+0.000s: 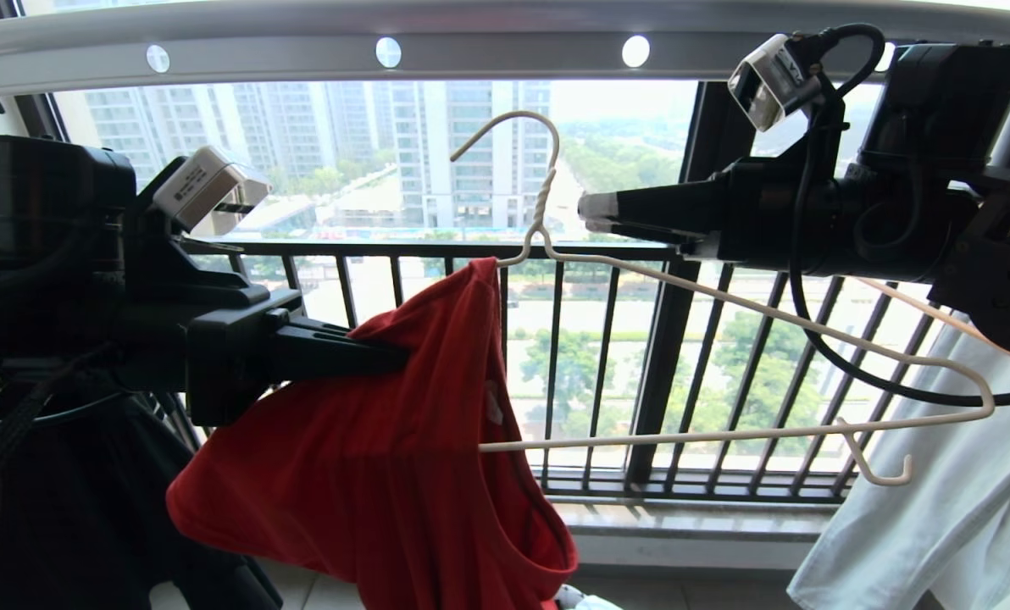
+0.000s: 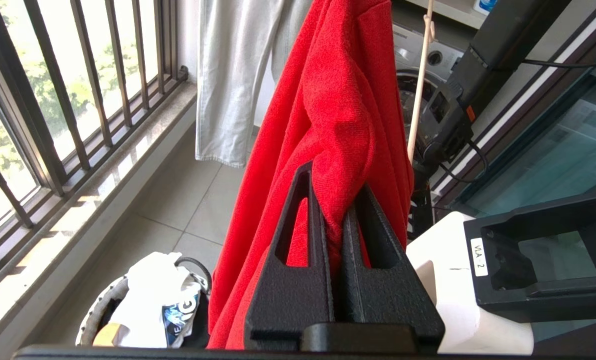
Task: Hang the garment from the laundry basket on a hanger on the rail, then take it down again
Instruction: Hang the clothes on the clothes rack
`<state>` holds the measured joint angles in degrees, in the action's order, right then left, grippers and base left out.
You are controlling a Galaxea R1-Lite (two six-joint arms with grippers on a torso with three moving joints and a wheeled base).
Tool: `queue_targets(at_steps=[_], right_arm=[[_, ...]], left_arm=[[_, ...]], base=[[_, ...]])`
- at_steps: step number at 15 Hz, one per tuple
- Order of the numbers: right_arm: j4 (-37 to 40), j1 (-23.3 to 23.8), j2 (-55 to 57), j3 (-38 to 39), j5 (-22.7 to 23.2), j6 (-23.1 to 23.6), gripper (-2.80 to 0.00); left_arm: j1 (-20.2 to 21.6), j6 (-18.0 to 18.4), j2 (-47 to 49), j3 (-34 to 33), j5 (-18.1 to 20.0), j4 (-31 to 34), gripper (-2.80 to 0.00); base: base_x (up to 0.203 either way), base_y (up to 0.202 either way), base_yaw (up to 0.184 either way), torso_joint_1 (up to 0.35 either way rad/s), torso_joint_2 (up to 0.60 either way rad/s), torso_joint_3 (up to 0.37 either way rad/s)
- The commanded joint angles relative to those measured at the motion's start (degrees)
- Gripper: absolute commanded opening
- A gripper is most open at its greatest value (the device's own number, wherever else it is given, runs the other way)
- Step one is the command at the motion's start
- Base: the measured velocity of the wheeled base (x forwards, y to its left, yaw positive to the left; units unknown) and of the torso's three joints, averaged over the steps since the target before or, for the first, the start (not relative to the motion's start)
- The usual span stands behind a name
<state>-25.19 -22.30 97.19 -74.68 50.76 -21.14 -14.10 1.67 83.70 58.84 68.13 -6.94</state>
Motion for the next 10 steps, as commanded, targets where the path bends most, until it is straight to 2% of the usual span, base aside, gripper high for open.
queue_targets(at_steps=[1, 6, 10], right_arm=[[-0.12, 2.62, -1.86, 2.1, 0.3, -0.13, 0.0], [0.08, 8.03, -6.33, 8.39, 0.3, -0.26, 0.0], [0.23, 10.01, -10.77, 14.79, -1.61, -0.25, 0.0]], left_arm=[[1.0, -0.09, -2.03, -0.46, -0.16, 0.08, -2.8], [6.26, -2.02, -4.92, -2.14, -0.11, -0.06, -2.8], [9.84, -2.1, -6.24, -3.38, 0.0, -0.09, -2.8]], base=[[0.0, 0.0, 0.0, 0.0, 0.0, 0.0], [0.0, 0.0, 0.0, 0.0, 0.0, 0.0], [0.0, 0.0, 0.0, 0.0, 0.0, 0.0]])
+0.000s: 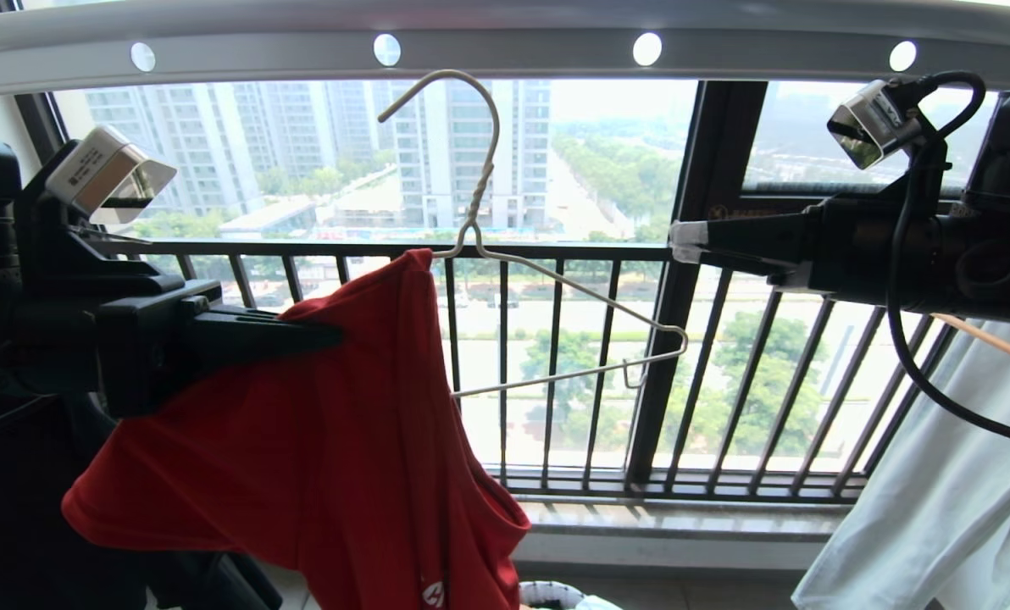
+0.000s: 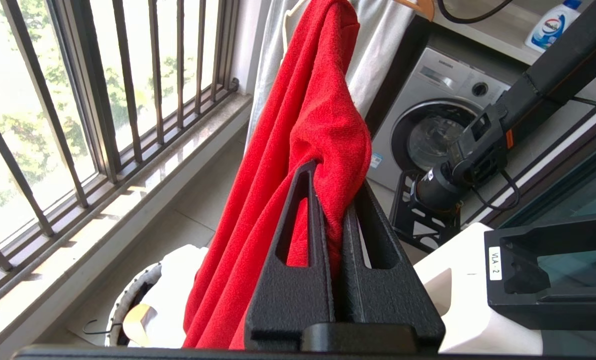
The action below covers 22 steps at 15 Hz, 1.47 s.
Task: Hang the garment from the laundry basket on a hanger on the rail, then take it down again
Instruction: Hang the clothes on the clothes rack
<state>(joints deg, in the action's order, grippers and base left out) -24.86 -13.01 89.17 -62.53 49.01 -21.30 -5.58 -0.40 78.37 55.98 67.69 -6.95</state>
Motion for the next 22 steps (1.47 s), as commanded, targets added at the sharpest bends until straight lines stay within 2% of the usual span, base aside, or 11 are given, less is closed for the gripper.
queue_targets(at_steps=[1, 3, 4, 6, 9, 12, 15, 18, 19, 22], right_arm=[[-0.04, 1.16, -3.63, 4.32, -0.19, -0.13, 0.0], [-0.04, 1.22, -4.2, 7.68, -1.27, -0.08, 0.0], [-0.08, 0.96, -4.08, 9.85, -1.6, -0.07, -2.8], [0.21, -0.26, -2.87, 12.96, -3.26, -0.06, -2.8], [5.07, -5.13, -1.45, 14.87, -12.84, -0.1, -2.8], [5.95, -6.99, -1.27, 19.25, -13.85, -0.34, -2.8], [6.01, -11.91, 0.17, 20.52, -14.94, -1.47, -2.8], [5.81, -17.76, 2.51, 20.36, -18.82, -2.87, -2.8], [5.23, -19.63, 3.78, 20.14, -20.77, -3.9, 0.0], [0.28, -22.74, 6.53, 19.83, -24.46, -8.99, 0.0]], left_arm=[[1.7, -0.04, -0.86, -0.61, 0.51, -0.17, -2.8], [1.8, 0.01, -0.85, -1.1, 0.6, -0.38, -2.8], [1.94, 0.05, -0.94, -1.22, 0.51, -0.43, -2.8], [2.85, 0.05, -1.03, -1.31, 0.51, -0.43, -2.8], [3.0, 0.05, -1.01, -1.05, 0.51, -0.52, -2.8], [3.29, 0.01, -1.47, -0.34, 0.44, -0.52, -2.8], [3.46, 0.05, -1.21, -0.08, 0.43, -0.52, -2.8], [3.73, 0.05, -1.47, 0.01, 0.42, -0.52, -2.8], [3.73, 0.05, -1.56, 0.01, 0.42, -0.61, -2.8], [3.91, 0.05, -1.91, 0.01, 0.42, -0.52, -2.8]], base=[[0.0, 0.0, 0.0, 0.0, 0.0, 0.0], [0.0, 0.0, 0.0, 0.0, 0.0, 0.0], [0.0, 0.0, 0.0, 0.0, 0.0, 0.0], [0.0, 0.0, 0.0, 0.0, 0.0, 0.0], [0.0, 0.0, 0.0, 0.0, 0.0, 0.0], [0.0, 0.0, 0.0, 0.0, 0.0, 0.0], [0.0, 0.0, 0.0, 0.0, 0.0, 0.0], [0.0, 0.0, 0.0, 0.0, 0.0, 0.0], [0.0, 0.0, 0.0, 0.0, 0.0, 0.0], [0.0, 0.0, 0.0, 0.0, 0.0, 0.0]])
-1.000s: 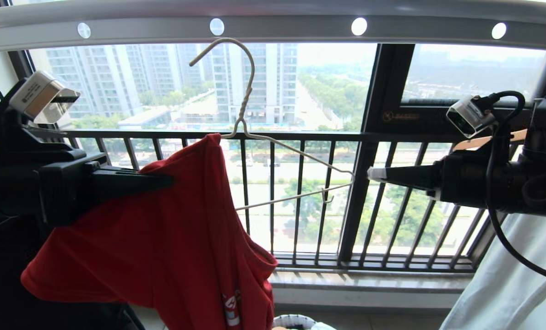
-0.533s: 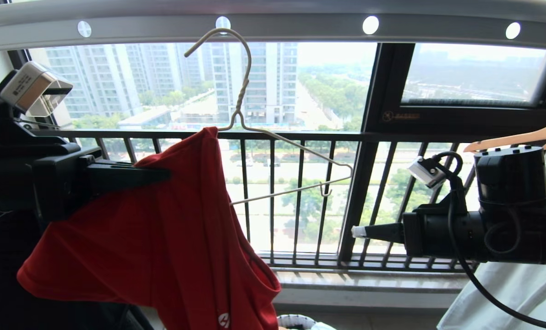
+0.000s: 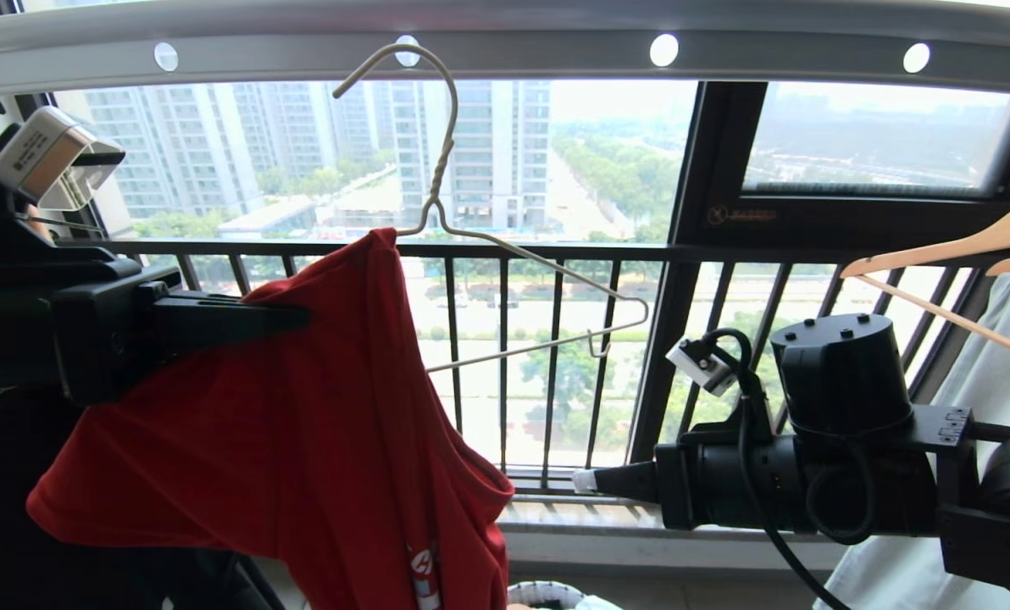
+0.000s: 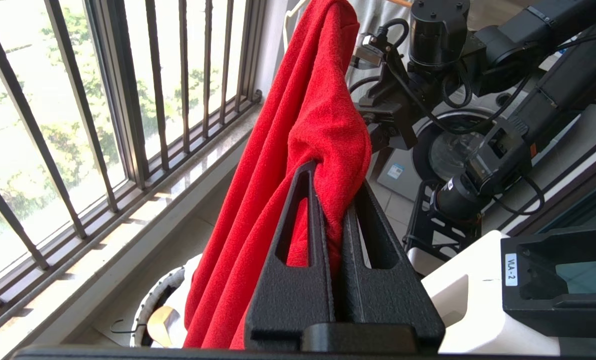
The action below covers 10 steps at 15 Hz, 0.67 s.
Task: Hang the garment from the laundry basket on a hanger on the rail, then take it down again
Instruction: Hang the clothes on the clothes rack
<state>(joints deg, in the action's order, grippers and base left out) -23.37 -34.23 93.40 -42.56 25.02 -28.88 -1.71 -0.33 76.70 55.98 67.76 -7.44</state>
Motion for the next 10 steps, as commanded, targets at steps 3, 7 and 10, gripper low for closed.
queue_targets(at_steps=[3, 7, 10], right_arm=[[-2.27, -3.68, 5.45, -2.13, -6.21, -5.32, 0.0], [-2.29, -4.18, 7.66, -3.66, -6.89, -9.5, 0.0], [-2.29, -4.27, 9.25, -5.18, -7.79, -11.89, 0.0]], left_arm=[[0.12, -0.02, -0.51, -0.02, 0.36, -0.11, -2.8], [0.74, -0.11, -0.94, 0.01, 0.36, -0.12, -2.8], [1.0, -0.11, -1.38, 0.1, 0.36, -0.12, -2.8]], base=[[0.0, 0.0, 0.0, 0.0, 0.0, 0.0], [0.0, 0.0, 0.0, 0.0, 0.0, 0.0], [0.0, 0.0, 0.0, 0.0, 0.0, 0.0]])
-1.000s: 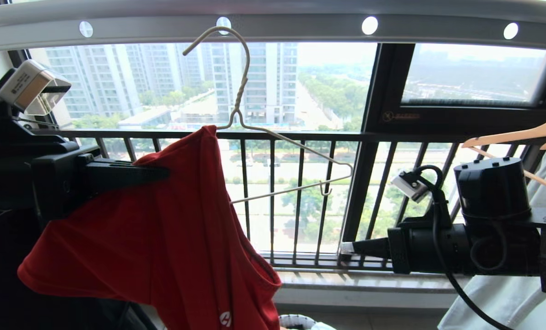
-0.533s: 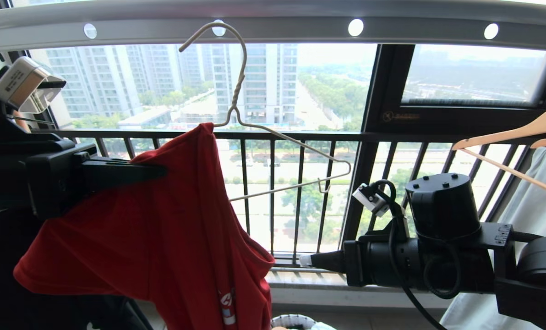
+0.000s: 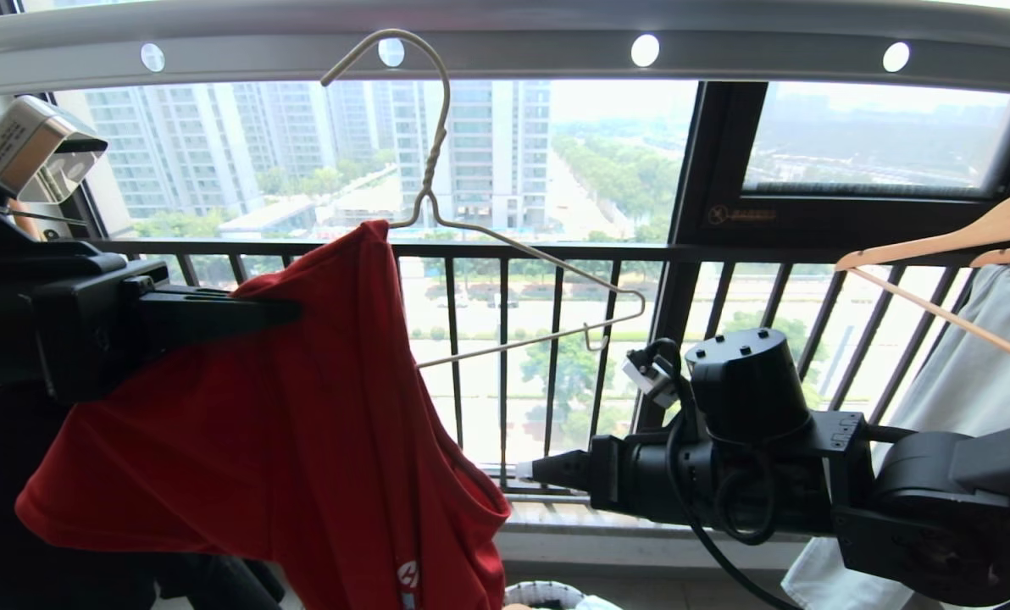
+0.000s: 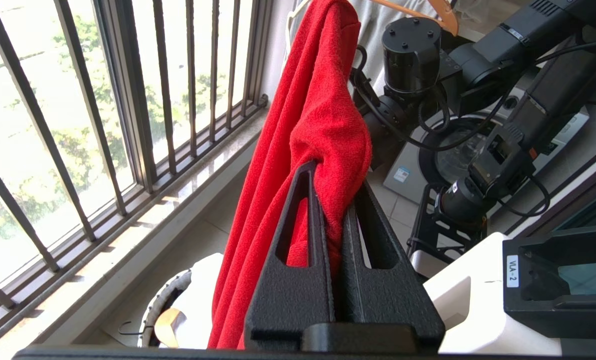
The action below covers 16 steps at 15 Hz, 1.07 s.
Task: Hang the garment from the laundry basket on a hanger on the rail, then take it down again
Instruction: Hang the clothes on the clothes rack
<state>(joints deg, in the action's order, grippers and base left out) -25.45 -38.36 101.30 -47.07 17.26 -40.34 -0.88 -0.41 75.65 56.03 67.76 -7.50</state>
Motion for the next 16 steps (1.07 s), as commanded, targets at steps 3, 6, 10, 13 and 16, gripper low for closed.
queue_targets(at_steps=[3, 6, 10, 13, 16], right_arm=[[-0.13, -0.35, 2.71, -2.52, -1.53, -1.64, 0.0], [-0.15, -3.19, 4.14, -2.54, -4.33, -1.24, 0.0], [-0.05, -6.85, 4.8, -2.66, -5.86, 0.71, 0.0], [0.57, -9.29, 8.06, -4.06, -9.39, 1.99, 0.0], [2.89, -9.19, 9.48, -7.74, -10.72, 2.27, 0.0]], left_arm=[[0.17, -0.02, -0.51, -0.04, 0.36, -0.06, -2.8], [0.26, -0.02, -0.6, -0.04, 0.36, -0.06, -2.8], [0.26, -0.02, -0.86, -0.04, 0.36, -0.06, -2.8], [0.26, -0.02, -0.8, -0.04, 0.36, -0.06, -2.8], [0.26, -0.02, -0.86, -0.04, 0.36, -0.06, -2.8]], base=[[0.0, 0.0, 0.0, 0.0, 0.0, 0.0], [0.0, 0.0, 0.0, 0.0, 0.0, 0.0], [0.0, 0.0, 0.0, 0.0, 0.0, 0.0], [0.0, 0.0, 0.0, 0.0, 0.0, 0.0], [0.0, 0.0, 0.0, 0.0, 0.0, 0.0]])
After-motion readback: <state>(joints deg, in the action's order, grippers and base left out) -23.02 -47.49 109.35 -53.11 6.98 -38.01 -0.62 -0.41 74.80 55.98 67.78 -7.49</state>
